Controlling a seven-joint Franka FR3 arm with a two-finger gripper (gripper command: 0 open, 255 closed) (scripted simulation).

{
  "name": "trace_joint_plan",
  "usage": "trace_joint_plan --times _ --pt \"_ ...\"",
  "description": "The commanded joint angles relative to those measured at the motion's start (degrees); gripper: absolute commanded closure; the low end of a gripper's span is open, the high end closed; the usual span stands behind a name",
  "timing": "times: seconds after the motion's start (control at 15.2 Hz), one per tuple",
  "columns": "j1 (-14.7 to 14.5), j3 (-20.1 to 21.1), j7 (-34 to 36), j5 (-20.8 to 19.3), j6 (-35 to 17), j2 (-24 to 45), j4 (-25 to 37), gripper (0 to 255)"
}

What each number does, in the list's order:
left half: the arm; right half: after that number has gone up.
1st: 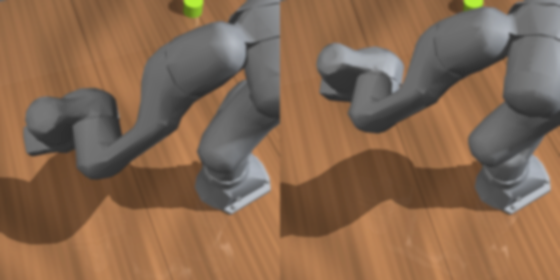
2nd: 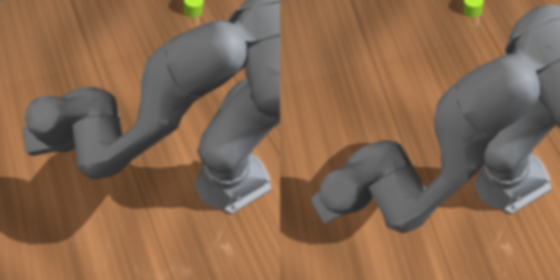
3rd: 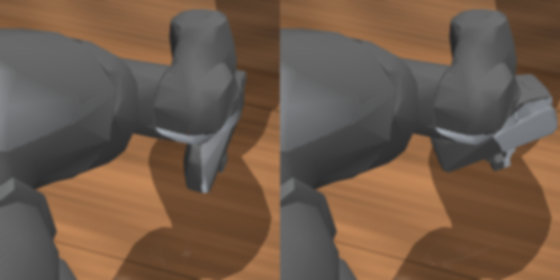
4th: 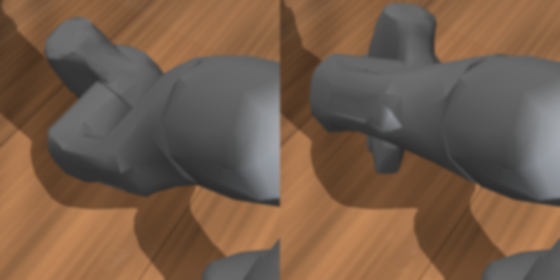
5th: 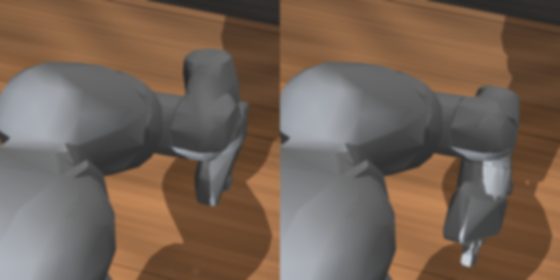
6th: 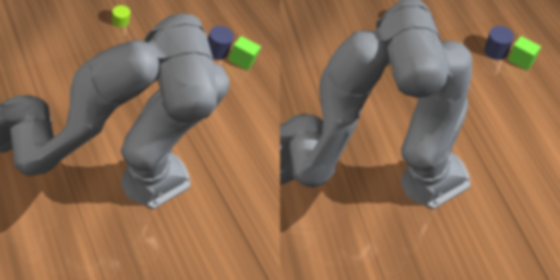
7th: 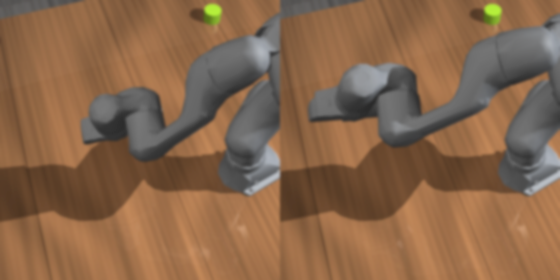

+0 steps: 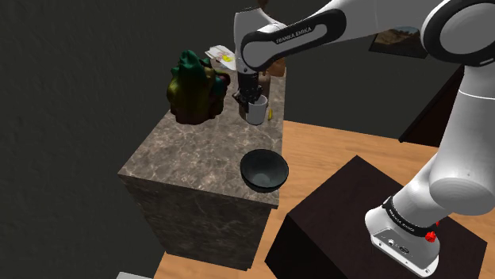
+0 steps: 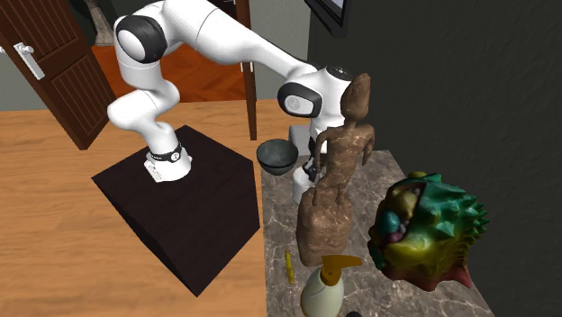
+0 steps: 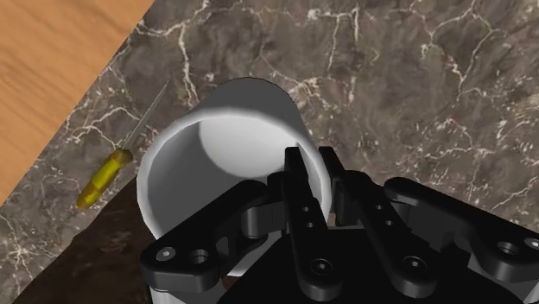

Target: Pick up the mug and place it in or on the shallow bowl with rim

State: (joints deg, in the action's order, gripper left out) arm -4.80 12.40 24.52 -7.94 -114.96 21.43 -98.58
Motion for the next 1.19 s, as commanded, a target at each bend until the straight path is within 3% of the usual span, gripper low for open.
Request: trace_joint_plan --times 0.0,0.73,1.12 --pt "0.0 0.1 -0.1 0.2 1.3 -0.5 0.9 255" --pt "0.0 0.4 -0.9 0.9 8.4 -2.8 5.8 255" --pt "-2.1 2.8 3.6 3.1 5.9 -12.6 -6.6 255"
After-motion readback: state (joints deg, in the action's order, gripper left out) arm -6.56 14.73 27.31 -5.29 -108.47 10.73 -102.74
